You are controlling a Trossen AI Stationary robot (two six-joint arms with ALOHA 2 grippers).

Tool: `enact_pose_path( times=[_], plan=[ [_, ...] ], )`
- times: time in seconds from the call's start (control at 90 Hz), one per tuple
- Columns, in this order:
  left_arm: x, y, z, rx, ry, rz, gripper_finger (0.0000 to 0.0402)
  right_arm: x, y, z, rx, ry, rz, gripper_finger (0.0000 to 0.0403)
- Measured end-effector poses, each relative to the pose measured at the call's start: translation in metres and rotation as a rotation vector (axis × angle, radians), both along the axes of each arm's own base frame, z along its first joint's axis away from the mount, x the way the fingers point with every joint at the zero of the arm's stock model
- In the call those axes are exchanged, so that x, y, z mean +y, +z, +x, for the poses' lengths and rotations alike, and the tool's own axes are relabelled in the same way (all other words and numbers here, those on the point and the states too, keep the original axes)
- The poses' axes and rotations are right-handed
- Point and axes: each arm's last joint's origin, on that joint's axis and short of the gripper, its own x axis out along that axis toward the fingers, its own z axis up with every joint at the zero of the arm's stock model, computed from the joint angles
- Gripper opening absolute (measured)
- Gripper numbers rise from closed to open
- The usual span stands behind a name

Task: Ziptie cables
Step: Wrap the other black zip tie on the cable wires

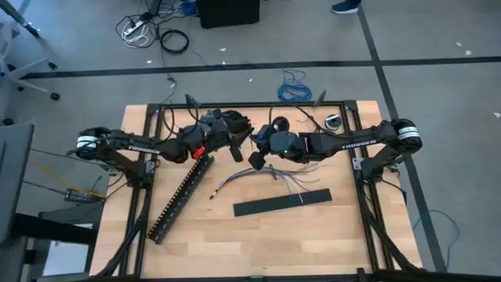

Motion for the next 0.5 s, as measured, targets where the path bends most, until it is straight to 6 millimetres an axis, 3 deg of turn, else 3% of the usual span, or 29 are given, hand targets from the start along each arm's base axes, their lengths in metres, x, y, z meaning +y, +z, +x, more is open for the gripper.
enact_pose_path(
  times=[0.5],
  plan=[
    [0.0001, 0.0019, 0.0074, 0.004, 0.038, 0.037, 0.0147, -0.0072, 0.0002, 0.0, -0.001, -0.021, -0.005, 0.0]
  ],
)
